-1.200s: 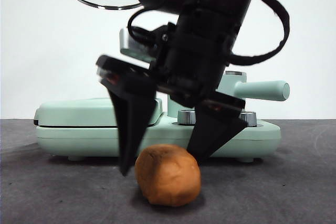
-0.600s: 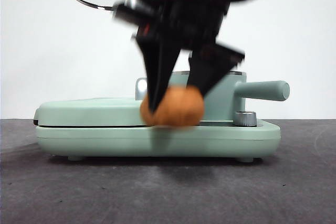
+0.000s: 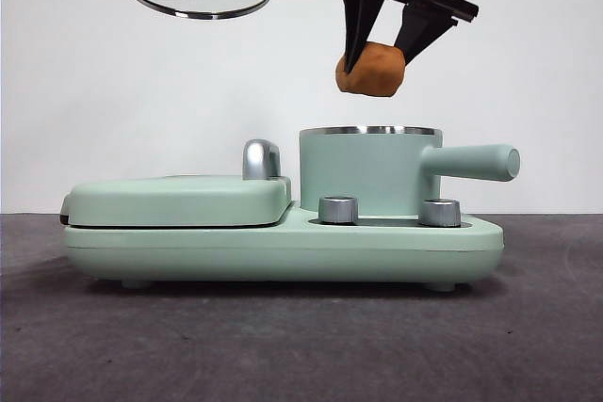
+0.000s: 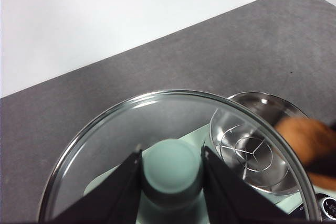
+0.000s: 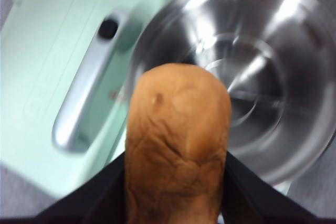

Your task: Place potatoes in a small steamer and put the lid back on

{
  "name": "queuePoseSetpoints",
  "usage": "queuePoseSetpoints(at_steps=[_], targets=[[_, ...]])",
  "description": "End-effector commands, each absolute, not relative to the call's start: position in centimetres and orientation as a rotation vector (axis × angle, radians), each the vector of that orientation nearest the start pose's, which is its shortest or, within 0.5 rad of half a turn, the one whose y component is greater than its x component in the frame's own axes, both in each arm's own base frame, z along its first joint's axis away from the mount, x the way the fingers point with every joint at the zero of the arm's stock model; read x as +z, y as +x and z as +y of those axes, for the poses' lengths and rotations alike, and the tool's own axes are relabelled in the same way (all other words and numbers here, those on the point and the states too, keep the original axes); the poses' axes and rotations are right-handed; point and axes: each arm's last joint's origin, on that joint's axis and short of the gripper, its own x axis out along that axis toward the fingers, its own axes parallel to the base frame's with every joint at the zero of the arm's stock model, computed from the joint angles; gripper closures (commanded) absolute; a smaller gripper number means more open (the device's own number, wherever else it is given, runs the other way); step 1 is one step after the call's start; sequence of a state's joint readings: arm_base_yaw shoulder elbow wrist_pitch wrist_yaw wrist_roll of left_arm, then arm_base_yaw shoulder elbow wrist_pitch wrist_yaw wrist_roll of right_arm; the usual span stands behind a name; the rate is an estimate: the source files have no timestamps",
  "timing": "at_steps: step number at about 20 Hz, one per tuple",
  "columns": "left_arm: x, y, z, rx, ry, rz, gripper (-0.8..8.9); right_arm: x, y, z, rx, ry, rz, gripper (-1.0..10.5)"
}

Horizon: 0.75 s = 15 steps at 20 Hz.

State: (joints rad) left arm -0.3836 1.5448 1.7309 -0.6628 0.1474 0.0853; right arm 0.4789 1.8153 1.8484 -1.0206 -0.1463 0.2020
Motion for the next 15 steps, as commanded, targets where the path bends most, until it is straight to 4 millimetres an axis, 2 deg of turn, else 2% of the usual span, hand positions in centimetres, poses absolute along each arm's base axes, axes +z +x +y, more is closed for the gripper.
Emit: queuePoseSetpoints(at_steps=[1,5,9,11,13,15], targets=[[44.0,30.1,-12.7,-0.540,0.106,0.405,7.33,34.4,35.3,18.1,0.499,0.010,1.032,8.2],[44.0,30.1,-12.7,-0.540,0.104,0.411,7.33,32.9,37.5,18.0,0.482,0.014,1.055,8.2],[43.8,30.1,-12.7,-0.539,0.106,0.430,7.33,29.6,39.6,18.3,0.468,0.001,1.106,8.2],[43.8,30.1,-12.7,-0.539,0.106,0.432,7.33,28.2,40.1,18.5,0.464,-0.004,1.149,8.2],[43.8,30.1,-12.7,-0.539,0.106,0.432,7.33,27.8,40.2,18.6,0.466,-0.005,1.162,8.2],[43.8,30.0,-12.7,-0.539,0.106,0.432,7.33,27.9,40.1,18.8,0.473,-0.007,1.154,7.3]])
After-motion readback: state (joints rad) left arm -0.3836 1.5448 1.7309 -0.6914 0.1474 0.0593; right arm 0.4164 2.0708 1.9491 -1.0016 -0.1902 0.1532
